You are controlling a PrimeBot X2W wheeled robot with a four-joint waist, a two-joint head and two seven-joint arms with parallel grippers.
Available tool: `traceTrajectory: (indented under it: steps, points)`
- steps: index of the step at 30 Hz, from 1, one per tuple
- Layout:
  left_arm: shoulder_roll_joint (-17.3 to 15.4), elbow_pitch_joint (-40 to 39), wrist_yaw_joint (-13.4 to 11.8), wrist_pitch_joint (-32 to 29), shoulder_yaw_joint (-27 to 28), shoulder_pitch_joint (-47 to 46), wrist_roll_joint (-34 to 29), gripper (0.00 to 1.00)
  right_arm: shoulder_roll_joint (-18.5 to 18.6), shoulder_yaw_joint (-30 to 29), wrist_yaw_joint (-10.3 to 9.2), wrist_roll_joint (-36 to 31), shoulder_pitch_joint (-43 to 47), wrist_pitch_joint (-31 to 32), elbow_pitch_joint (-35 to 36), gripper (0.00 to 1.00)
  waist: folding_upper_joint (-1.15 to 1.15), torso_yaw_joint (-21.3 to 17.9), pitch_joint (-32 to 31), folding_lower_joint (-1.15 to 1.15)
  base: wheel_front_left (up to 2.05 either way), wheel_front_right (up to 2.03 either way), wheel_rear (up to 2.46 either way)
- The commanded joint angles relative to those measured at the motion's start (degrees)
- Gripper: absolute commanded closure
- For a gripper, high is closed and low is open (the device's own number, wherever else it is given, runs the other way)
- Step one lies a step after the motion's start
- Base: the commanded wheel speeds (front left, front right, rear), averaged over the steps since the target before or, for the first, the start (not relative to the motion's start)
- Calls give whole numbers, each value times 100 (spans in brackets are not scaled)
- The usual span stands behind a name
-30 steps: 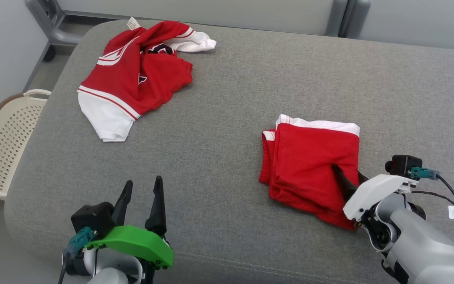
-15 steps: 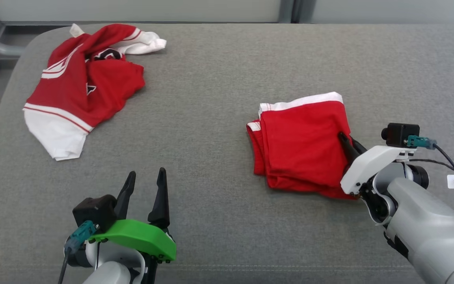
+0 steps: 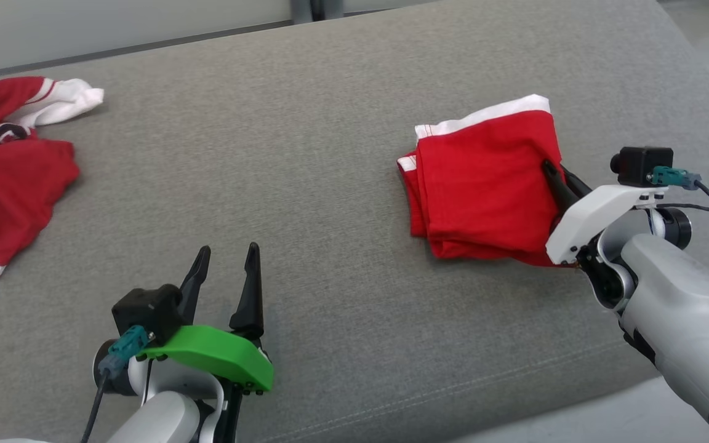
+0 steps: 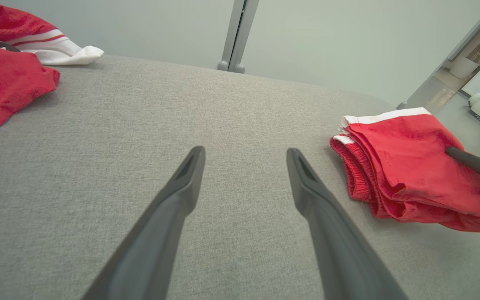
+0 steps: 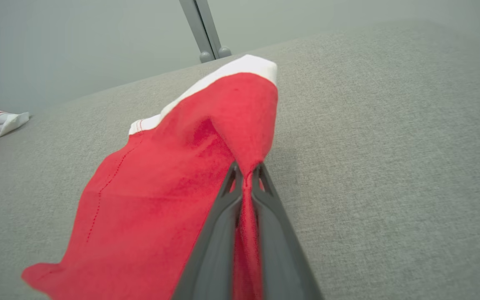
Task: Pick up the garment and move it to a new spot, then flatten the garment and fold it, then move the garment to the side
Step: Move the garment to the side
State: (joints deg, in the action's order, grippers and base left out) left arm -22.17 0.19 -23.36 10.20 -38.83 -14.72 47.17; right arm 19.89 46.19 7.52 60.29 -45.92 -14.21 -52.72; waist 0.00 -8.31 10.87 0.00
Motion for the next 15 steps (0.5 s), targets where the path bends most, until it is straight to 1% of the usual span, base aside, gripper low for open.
traceTrajectory:
  steps: [1, 5, 8, 12, 15]
  points:
    - [-85, -61, -29, -42, 20, -151, -64, 0, -17, 85, -6, -55, -188, -9, -25, 100, 0, -845, 321, 0, 0, 0, 0]
    - [-174, -148, -48, -150, -16, -333, -175, 0, -114, 234, -6, -82, -445, -11, -75, 100, 0, -1242, 495, 0, 0, 0, 0]
    - [-193, -211, -66, -255, -69, -497, -250, 0, -199, 343, -6, -80, -598, -33, -113, 100, 0, -1412, 614, 0, 0, 0, 0]
    - [-169, -235, -72, -352, -118, -676, -324, 0, -223, 398, -6, -63, -744, -61, -178, 100, 0, -1428, 722, 0, 0, 0, 0]
    - [-166, -269, -85, -404, -129, -846, -373, 0, -213, 364, -6, 3, -917, -72, -256, 100, 0, -1357, 843, 0, 0, 0, 0]
